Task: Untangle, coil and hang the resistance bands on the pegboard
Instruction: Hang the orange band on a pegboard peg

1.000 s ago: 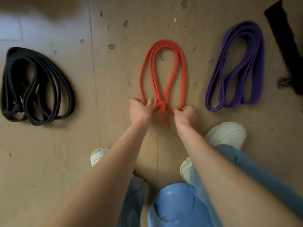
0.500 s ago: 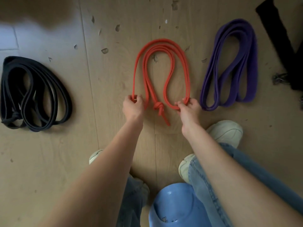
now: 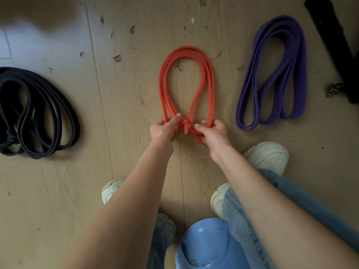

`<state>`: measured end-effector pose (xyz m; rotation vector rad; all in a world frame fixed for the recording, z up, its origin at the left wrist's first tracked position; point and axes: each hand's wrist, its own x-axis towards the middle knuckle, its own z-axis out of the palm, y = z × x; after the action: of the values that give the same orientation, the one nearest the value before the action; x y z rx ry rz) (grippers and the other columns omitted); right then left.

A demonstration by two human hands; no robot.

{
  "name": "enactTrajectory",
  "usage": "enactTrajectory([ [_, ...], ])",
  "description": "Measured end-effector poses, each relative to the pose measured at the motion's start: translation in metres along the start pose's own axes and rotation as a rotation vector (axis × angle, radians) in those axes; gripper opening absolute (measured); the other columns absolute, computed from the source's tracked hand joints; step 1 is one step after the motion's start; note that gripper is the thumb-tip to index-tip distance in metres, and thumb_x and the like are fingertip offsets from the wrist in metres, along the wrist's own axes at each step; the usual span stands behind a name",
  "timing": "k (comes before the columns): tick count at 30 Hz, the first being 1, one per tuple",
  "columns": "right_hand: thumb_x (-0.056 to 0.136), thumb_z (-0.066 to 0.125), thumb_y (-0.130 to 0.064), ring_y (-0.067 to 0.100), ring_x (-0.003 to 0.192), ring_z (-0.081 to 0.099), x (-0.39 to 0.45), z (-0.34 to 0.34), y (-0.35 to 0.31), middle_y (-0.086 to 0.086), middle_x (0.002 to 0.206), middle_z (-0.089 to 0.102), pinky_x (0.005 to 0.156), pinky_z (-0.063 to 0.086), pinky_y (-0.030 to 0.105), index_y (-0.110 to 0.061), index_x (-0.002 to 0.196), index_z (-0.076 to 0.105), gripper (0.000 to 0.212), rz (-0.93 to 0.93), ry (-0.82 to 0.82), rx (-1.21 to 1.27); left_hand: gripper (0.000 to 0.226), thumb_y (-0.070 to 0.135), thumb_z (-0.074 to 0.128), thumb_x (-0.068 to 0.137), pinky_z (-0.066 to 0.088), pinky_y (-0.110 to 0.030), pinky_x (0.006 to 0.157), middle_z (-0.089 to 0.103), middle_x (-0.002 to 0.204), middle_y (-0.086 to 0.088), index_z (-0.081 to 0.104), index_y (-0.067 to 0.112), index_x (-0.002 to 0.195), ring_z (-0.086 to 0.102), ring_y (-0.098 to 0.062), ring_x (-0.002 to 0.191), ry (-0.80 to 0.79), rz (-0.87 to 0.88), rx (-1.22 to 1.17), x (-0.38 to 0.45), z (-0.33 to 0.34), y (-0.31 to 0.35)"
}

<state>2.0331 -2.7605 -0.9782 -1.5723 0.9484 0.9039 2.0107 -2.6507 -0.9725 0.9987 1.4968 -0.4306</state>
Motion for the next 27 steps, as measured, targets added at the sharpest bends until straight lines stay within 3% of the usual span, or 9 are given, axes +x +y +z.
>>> enactTrajectory([
  [2,0.082,0.064,0.0,0.025,0.092,0.064,0.0,-0.002,-0.003,0.005,0.088,0.062,0.092,0.05,0.039,-0.019,0.079,0.052,0.023,-0.072,0.077,0.01,0.024,0.02,0.074,0.078,0.052,-0.026,0.083,0.068,0.081,-0.004,0.066,0.009,0.098,0.063,-0.012,0.07,-0.029,-0.013,-0.064,-0.004,-0.003,0.0],
  [5,0.084,0.06,-0.001,0.012,0.076,0.059,-0.002,-0.003,-0.012,-0.003,0.079,0.06,0.07,0.047,0.023,-0.023,0.074,0.052,0.026,-0.188,0.207,0.088,0.015,0.02,0.071,0.081,0.052,-0.025,0.084,0.069,0.082,-0.002,0.066,0.013,0.093,0.064,-0.009,0.072,-0.08,0.002,-0.101,-0.01,-0.012,-0.002],
  [7,0.085,0.06,-0.002,0.01,0.071,0.057,-0.004,0.0,-0.018,-0.004,0.075,0.059,0.062,0.043,0.017,-0.023,0.073,0.052,0.025,-0.207,0.184,0.091,0.011,0.023,0.07,0.082,0.052,-0.026,0.085,0.068,0.078,0.0,0.066,0.015,0.089,0.062,-0.006,0.067,-0.077,0.027,-0.11,-0.013,-0.02,-0.002],
  [10,0.084,0.06,-0.003,0.011,0.072,0.057,-0.01,0.012,-0.021,-0.003,0.077,0.061,0.067,0.044,0.02,-0.021,0.071,0.052,0.024,-0.134,-0.042,0.013,0.017,0.028,0.063,0.087,0.053,-0.025,0.079,0.063,0.065,0.003,0.067,0.015,0.077,0.058,-0.006,0.061,-0.056,0.071,-0.097,-0.015,-0.024,0.002],
  [12,0.086,0.059,-0.005,0.011,0.071,0.055,-0.012,0.023,-0.022,-0.001,0.079,0.062,0.062,0.042,0.019,-0.021,0.072,0.053,0.023,-0.082,-0.145,-0.015,0.022,0.024,0.061,0.087,0.053,-0.026,0.072,0.062,0.057,0.003,0.066,0.014,0.068,0.059,-0.01,0.061,-0.011,0.111,-0.012,-0.015,-0.02,0.006],
  [16,0.089,0.059,-0.02,0.01,0.065,0.053,-0.009,0.033,-0.024,-0.008,0.056,0.062,0.062,0.036,0.025,-0.018,0.082,0.056,0.008,0.075,-0.176,0.082,0.012,0.013,0.063,0.083,0.053,-0.028,0.061,0.062,0.056,0.001,0.061,0.012,0.071,0.058,-0.012,0.055,0.032,0.175,0.11,-0.012,-0.015,0.018],
  [19,0.088,0.06,-0.012,0.017,0.069,0.058,-0.011,0.032,-0.02,0.004,0.073,0.063,0.066,0.047,0.028,-0.012,0.083,0.057,0.006,0.131,-0.188,0.135,0.007,0.012,0.062,0.082,0.048,-0.028,0.057,0.061,0.067,-0.003,0.058,0.009,0.077,0.06,-0.015,0.061,-0.011,0.074,-0.014,-0.012,-0.018,0.025],
  [23,0.092,0.05,0.001,0.021,0.078,0.059,-0.016,0.026,-0.013,0.012,0.082,0.061,0.088,0.051,0.043,-0.006,0.088,0.053,0.009,0.17,-0.193,0.372,0.004,0.007,0.055,0.08,0.048,-0.031,0.067,0.055,0.069,-0.006,0.053,0.005,0.084,0.054,-0.02,0.067,-0.103,-0.043,-0.248,-0.012,-0.029,0.023],
  [27,0.086,0.054,0.008,0.015,0.073,0.061,-0.014,0.015,-0.011,0.008,0.077,0.061,0.081,0.05,0.034,-0.009,0.081,0.053,0.018,0.17,-0.094,0.509,0.008,0.008,0.053,0.082,0.051,-0.023,0.057,0.061,0.066,-0.005,0.059,0.003,0.084,0.057,-0.013,0.051,-0.126,-0.048,-0.262,-0.008,-0.04,0.024],
])
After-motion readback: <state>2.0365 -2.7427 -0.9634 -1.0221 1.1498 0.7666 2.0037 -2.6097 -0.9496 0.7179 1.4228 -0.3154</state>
